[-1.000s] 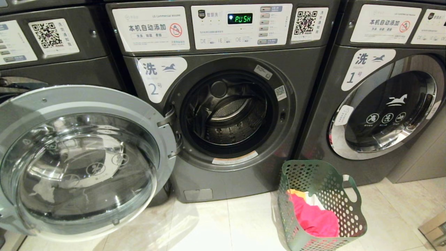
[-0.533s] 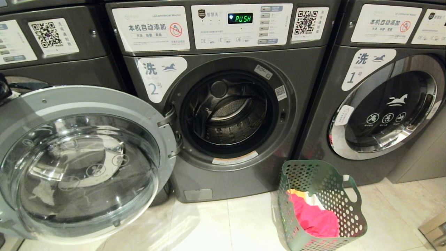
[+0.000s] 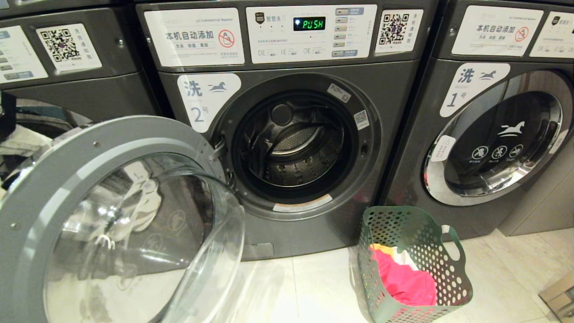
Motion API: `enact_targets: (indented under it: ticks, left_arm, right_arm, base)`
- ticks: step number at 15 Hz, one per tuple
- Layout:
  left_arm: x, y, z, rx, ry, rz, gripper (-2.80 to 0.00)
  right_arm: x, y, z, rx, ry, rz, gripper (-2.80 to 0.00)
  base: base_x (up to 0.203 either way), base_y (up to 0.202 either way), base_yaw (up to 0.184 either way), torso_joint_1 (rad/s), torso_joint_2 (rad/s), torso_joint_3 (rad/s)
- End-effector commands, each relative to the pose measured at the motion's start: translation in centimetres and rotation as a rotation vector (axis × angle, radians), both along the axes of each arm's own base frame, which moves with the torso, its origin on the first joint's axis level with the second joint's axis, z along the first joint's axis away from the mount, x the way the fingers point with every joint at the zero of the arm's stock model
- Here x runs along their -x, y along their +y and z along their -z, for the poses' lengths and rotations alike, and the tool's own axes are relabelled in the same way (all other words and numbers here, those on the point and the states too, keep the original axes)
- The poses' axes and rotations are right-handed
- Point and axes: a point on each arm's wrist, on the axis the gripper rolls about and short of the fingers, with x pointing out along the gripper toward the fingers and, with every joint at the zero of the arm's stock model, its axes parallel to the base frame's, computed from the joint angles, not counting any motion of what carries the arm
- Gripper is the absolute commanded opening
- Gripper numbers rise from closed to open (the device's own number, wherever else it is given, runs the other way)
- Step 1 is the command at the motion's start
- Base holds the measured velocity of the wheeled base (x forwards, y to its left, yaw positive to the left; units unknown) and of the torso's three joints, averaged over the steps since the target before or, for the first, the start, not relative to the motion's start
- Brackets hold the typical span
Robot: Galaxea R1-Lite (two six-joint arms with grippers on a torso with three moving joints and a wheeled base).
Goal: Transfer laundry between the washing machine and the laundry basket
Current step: Close the washing machine door with the left hand
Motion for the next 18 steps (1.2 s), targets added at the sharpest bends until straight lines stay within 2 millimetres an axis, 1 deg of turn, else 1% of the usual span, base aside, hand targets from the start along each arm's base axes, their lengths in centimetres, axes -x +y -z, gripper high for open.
enact_targets:
  ticks: [1, 3, 5, 6, 8, 9, 10, 11, 12, 13, 14, 15, 16, 17, 18]
  left_arm:
    - [3.9, -3.1, -1.2, 0.01, -0.005, 0.124, -2.8]
    - [5.4, -5.9, -0.8, 0.03, 0.036, 0.28, -2.8]
    - [5.9, -8.5, -0.2, 0.045, 0.065, 0.426, -2.8]
    - [5.2, -9.6, -0.1, 0.049, 0.032, 0.472, -2.8]
    - [2.0, -11.0, -1.2, 0.045, -0.202, 0.48, -2.8]
    - [0.2, -11.4, -1.8, 0.012, -0.336, 0.426, -2.8]
    - [-1.5, -11.7, -2.5, -0.041, -0.469, 0.317, -2.8]
    - [-2.8, -11.8, -3.2, -0.1, -0.592, 0.159, -2.8]
    - [-3.5, -11.7, -3.6, -0.142, -0.676, 0.012, -2.8]
    - [-3.7, -11.5, -3.5, -0.172, -0.713, -0.095, -2.8]
    - [-3.1, -11.1, -2.9, -0.192, -0.711, -0.15, -2.8]
    - [-2.0, -10.7, -2.1, -0.206, -0.699, -0.177, -2.8]
    - [-0.8, -10.3, -1.6, -0.216, -0.69, -0.19, -2.8]
    - [1.2, -9.6, -1.1, -0.22, -0.69, -0.199, -2.8]
    - [3.5, -8.9, -0.6, -0.224, -0.692, -0.204, -2.8]
  right_arm:
    - [0.0, 0.0, 0.1, -0.001, 0.002, -0.001, -2.8]
    - [0.0, 0.0, 0.1, -0.002, 0.004, -0.001, -2.8]
    - [0.0, 0.0, 0.1, -0.005, 0.003, -0.001, -2.8]
    - [0.0, 0.0, 0.1, -0.009, 0.003, 0.001, -2.8]
    - [0.0, 0.0, 0.1, 0.007, 0.003, -0.002, -2.8]
    - [0.0, 0.0, 0.1, 0.024, 0.006, -0.006, -2.8]
    - [0.0, 0.0, -0.1, 0.048, 0.005, -0.006, -2.8]
    - [-0.1, 0.0, -1.1, 0.057, 0.007, -0.006, -2.8]
    - [-0.3, 0.0, -2.9, 0.058, 0.017, -0.006, -2.8]
    - [-0.9, 0.0, -4.8, 0.059, 0.047, -0.008, -2.8]
    - [-2.4, 0.0, -6.9, 0.059, 0.113, -0.017, -2.8]
    - [-4.7, 0.1, -8.5, 0.058, 0.206, -0.039, -2.8]
    - [-7.1, 0.2, -9.5, 0.057, 0.292, -0.067, -2.8]
    - [-10.4, 0.4, -10.2, 0.053, 0.384, -0.102, -2.8]
    - [-14.2, 0.6, -10.3, 0.048, 0.464, -0.132, -2.8]
  base:
    - [0.0, 0.0, 0.0, 0.0, 0.0, 0.0]
    - [0.0, 0.0, 0.0, 0.0, 0.0, 0.0]
    - [0.0, 0.0, 0.0, 0.0, 0.0, 0.0]
    - [0.0, 0.0, 0.0, 0.0, 0.0, 0.0]
    - [0.0, 0.0, 0.0, 0.0, 0.0, 0.0]
    - [0.0, 0.0, 0.0, 0.0, 0.0, 0.0]
    - [0.0, 0.0, 0.0, 0.0, 0.0, 0.0]
    - [0.0, 0.0, 0.0, 0.0, 0.0, 0.0]
    - [0.0, 0.0, 0.0, 0.0, 0.0, 0.0]
    - [0.0, 0.0, 0.0, 0.0, 0.0, 0.0]
    - [0.0, 0.0, 0.0, 0.0, 0.0, 0.0]
    - [0.0, 0.0, 0.0, 0.0, 0.0, 0.0]
    - [0.0, 0.0, 0.0, 0.0, 0.0, 0.0]
    - [0.0, 0.0, 0.0, 0.0, 0.0, 0.0]
    - [0.0, 0.0, 0.0, 0.0, 0.0, 0.0]
